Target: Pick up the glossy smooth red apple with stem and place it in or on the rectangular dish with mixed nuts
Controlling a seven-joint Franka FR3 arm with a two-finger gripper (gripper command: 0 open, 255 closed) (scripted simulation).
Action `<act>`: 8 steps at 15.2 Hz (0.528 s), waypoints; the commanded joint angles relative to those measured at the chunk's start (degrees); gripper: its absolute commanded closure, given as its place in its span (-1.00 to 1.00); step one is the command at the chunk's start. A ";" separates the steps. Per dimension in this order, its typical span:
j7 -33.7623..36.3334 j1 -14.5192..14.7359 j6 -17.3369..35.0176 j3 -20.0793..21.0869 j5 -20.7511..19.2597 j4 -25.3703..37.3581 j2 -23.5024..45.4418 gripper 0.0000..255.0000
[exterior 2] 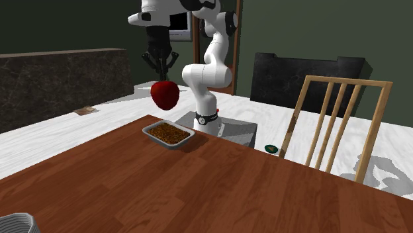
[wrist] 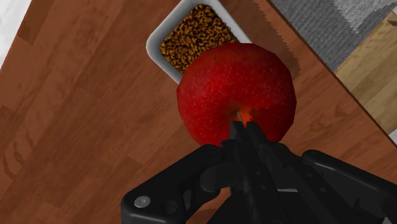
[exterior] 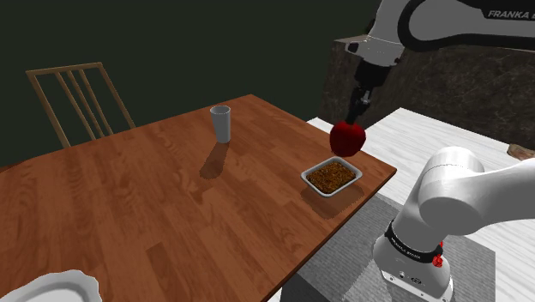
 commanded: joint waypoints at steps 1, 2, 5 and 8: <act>0.01 -0.12 1.30 -0.13 -0.16 -1.65 -0.36 1.00; -0.03 -0.21 1.98 -0.25 -0.28 -2.48 -0.51 1.00; -0.16 -0.46 4.06 -0.62 -0.65 -4.94 -0.88 1.00; -0.29 -0.72 6.19 -1.02 -1.04 -7.34 -1.12 1.00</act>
